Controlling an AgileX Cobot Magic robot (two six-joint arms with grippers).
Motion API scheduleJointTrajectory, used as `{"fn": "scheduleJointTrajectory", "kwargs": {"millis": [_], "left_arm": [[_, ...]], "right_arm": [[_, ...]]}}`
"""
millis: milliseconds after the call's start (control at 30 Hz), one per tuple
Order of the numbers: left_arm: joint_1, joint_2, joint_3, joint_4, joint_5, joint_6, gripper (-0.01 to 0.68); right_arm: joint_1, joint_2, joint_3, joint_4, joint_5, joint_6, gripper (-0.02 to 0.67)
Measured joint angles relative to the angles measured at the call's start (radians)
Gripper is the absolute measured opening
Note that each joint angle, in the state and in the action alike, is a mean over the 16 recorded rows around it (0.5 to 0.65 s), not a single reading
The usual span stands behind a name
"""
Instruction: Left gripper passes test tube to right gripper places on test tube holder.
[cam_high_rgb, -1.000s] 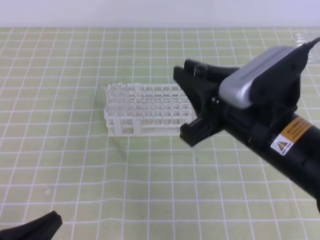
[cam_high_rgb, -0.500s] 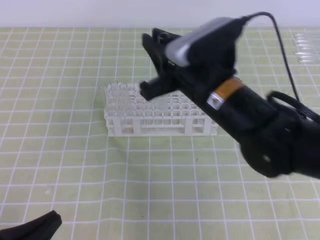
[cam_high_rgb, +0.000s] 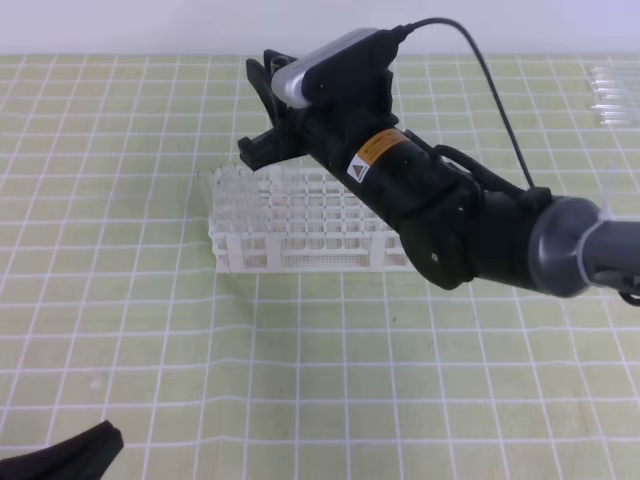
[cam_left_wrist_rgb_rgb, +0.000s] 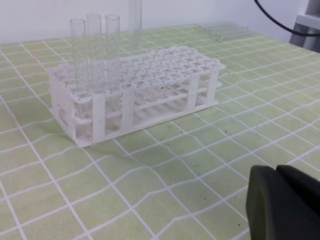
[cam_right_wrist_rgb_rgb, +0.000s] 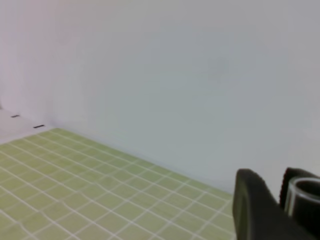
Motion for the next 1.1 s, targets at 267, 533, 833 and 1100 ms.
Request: {"fn": "scheduleJointTrajectory", "kwargs": {"millis": [267, 533, 833, 1100], "left_arm": [[0.001, 0.002, 0.003, 0.0, 0.002, 0.001, -0.002], [0.001, 0.003, 0.004, 0.001, 0.003, 0.001, -0.002], [0.0, 0.001, 0.0, 0.0, 0.001, 0.0, -0.002], [0.0, -0.001, 0.0, 0.0, 0.002, 0.0, -0.002]], "right_arm": [[-0.013, 0.066, -0.04, -0.04, -0.025, 0.073, 0.084], [-0.015, 0.096, -0.041, -0.067, -0.056, 0.095, 0.084], [-0.015, 0.116, -0.039, -0.104, -0.079, 0.12, 0.084], [-0.015, 0.136, -0.038, -0.113, -0.089, 0.133, 0.084]]}}
